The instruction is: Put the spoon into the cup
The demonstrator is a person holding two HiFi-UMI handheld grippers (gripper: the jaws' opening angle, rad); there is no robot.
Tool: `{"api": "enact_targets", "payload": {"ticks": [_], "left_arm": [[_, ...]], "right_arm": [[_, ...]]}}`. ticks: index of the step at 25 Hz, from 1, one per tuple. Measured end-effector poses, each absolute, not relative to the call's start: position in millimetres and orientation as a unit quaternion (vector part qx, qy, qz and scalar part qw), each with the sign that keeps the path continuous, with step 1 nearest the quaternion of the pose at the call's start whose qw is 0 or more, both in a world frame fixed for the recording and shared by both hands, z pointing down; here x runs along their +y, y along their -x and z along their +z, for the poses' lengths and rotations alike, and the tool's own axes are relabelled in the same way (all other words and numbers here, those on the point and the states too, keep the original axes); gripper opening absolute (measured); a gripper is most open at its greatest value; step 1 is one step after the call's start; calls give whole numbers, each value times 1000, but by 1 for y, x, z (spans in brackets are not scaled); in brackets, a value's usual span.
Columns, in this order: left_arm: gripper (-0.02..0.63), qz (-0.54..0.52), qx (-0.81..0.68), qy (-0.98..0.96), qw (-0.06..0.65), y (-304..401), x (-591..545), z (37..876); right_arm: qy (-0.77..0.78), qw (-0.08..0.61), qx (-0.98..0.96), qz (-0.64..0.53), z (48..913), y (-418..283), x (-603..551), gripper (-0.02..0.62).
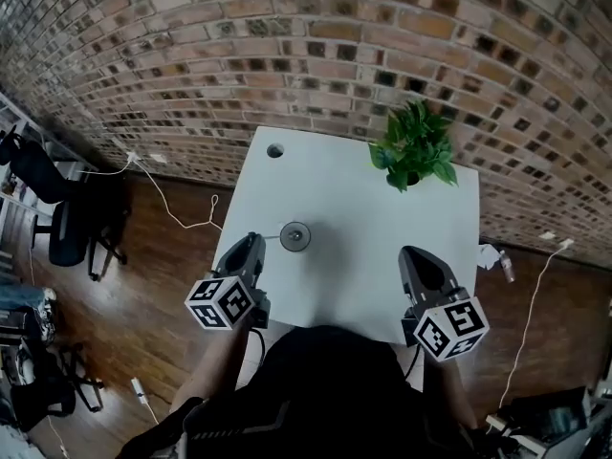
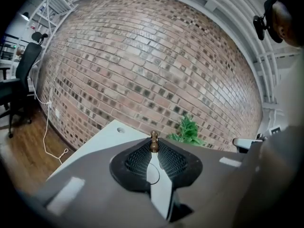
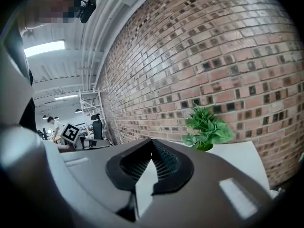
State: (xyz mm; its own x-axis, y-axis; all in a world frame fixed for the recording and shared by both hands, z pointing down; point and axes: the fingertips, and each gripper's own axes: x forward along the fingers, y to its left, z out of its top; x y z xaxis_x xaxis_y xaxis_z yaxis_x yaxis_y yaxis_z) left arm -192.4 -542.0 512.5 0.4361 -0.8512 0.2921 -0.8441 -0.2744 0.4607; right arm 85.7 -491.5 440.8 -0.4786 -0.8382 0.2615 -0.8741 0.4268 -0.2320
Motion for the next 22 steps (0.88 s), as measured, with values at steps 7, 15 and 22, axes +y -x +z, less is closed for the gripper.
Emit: {"api": "enact_targets", "payload": {"ticks": [7,15,22], "left_arm": [[37,44,-510,-801,310,189,-564,562],[37,74,-515,-792,319,188,-573,592],[37,108,-516,-789,317,175,-580,620]], "right_arm": [[-535,81,-824,167,471,-87,-499,6],[-544,85,-808,208,513,-86,-503,6],[-553,91,-800,215,521,-94,-501,6]]}}
